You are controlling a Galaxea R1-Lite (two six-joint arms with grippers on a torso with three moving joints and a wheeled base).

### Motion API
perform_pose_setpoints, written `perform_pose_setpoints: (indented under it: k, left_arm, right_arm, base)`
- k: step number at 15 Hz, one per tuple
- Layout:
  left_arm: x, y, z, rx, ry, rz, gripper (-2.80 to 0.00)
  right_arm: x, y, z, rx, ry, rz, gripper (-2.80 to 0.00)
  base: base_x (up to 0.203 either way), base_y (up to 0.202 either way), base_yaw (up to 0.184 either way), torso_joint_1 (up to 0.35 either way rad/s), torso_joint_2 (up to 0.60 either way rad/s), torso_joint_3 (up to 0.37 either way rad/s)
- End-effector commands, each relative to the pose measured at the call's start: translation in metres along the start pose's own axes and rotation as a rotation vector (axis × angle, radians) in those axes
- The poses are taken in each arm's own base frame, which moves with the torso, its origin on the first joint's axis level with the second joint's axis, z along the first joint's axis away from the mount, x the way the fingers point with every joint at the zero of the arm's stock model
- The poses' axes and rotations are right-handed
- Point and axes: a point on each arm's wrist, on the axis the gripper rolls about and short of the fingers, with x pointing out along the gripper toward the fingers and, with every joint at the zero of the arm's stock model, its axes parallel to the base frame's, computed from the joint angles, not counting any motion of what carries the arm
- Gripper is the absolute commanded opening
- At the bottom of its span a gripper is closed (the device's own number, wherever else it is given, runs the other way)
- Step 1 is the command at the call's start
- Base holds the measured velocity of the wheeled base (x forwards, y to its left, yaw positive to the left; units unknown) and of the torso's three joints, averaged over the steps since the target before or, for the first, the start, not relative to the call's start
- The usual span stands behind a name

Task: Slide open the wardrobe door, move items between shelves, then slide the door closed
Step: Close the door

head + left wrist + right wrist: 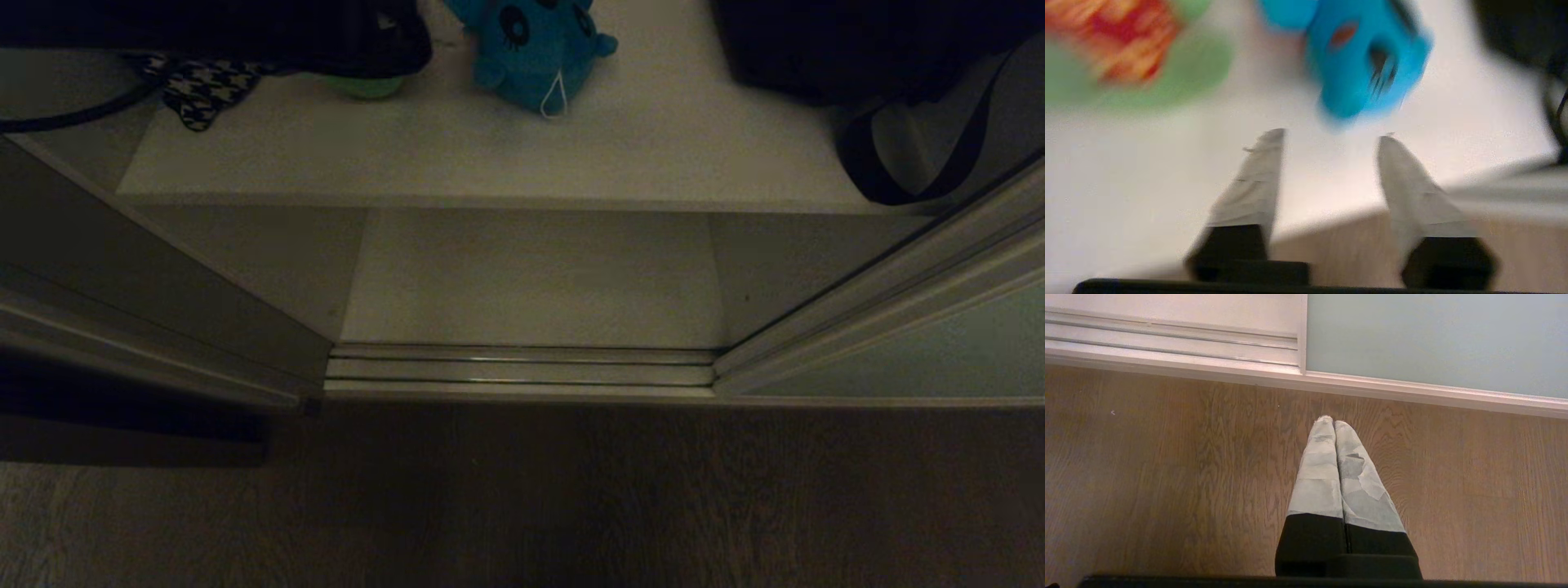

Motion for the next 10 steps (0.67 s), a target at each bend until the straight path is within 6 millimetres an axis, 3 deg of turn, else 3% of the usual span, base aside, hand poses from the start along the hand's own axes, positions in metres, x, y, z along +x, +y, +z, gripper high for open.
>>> perform_pose_setpoints:
  k: [1,3,8,10]
  left_arm:
    - [-0.047,0.011,0.011,0.003,0.010,0.015,-2.80]
    - [-0.076,0.021,0.005,0.022,0.055,0.043,-2.80]
    - [-0.102,0.065,-0.053,0.103,0.189,0.190,-2.80]
    - [-0.130,0.080,-0.073,0.103,0.152,0.237,-2.80]
  right_arm:
    - [0.000,0.000,0.000,0.000,-0.003,0.002,-2.80]
    - [0.000,0.000,0.000,0.001,-0.003,0.001,-2.80]
    - [0.000,0.000,0.000,0.000,-0.003,0.001,-2.80]
    - [0.000,0.000,0.000,-0.001,-0.005,0.001,-2.80]
  base:
    - [0.000,0.000,0.000,0.000,0.00,0.000]
    - [0.000,0.000,0.000,0.000,0.00,0.000]
    - [0.000,0.000,0.000,0.000,0.00,0.000]
    - [0.000,0.000,0.000,0.000,0.00,0.000]
